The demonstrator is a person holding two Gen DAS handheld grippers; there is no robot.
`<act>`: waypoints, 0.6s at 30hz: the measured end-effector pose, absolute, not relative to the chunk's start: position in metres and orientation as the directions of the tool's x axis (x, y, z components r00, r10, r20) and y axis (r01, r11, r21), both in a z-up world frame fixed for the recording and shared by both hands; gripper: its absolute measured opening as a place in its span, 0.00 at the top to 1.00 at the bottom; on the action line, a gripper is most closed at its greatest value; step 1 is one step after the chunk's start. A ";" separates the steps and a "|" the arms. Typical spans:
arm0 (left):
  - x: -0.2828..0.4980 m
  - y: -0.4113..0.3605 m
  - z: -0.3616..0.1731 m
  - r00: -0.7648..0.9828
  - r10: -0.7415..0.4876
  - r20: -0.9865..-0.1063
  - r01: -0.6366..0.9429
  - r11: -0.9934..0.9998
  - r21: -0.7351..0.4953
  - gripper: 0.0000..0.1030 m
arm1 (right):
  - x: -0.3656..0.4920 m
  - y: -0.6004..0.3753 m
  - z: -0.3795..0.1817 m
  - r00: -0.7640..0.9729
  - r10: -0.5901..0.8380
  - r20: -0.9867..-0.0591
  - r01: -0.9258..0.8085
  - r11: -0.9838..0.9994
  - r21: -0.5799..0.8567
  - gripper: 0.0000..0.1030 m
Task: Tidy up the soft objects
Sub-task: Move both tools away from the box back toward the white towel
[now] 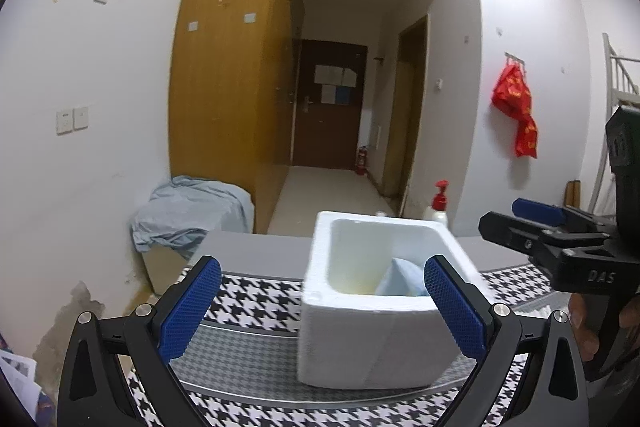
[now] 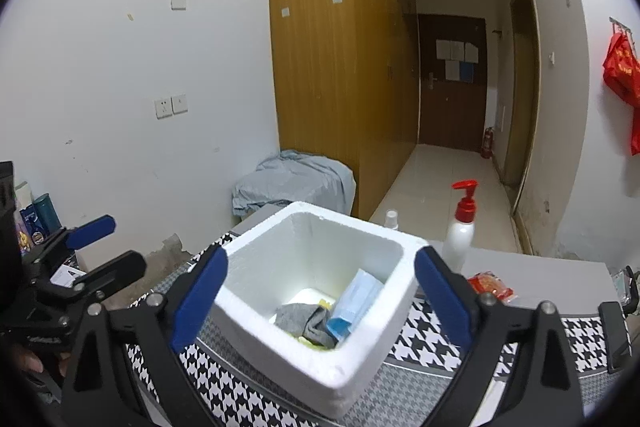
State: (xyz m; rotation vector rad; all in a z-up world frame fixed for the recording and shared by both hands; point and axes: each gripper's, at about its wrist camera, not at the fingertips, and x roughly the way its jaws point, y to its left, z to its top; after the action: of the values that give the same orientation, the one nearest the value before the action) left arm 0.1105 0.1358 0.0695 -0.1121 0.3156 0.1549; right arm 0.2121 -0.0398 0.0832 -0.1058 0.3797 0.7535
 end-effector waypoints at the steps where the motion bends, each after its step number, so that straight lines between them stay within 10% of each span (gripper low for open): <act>1: 0.110 0.132 0.070 0.940 0.131 -0.316 -0.165 0.983 -0.081 0.01 | 0.210 -0.043 0.084 0.666 0.648 -0.369 -0.685 0.727 0.040 0.06; 18: 0.099 0.083 0.067 0.953 0.150 -0.264 -0.168 0.985 -0.049 0.01 | 0.176 -0.085 0.070 0.696 0.646 -0.314 -0.676 0.736 0.016 0.00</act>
State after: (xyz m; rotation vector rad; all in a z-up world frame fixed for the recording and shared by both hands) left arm 0.0993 0.0833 0.0671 -0.0708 0.2628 0.1616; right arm 0.1759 -0.0852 0.0698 -0.1037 0.3106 0.7391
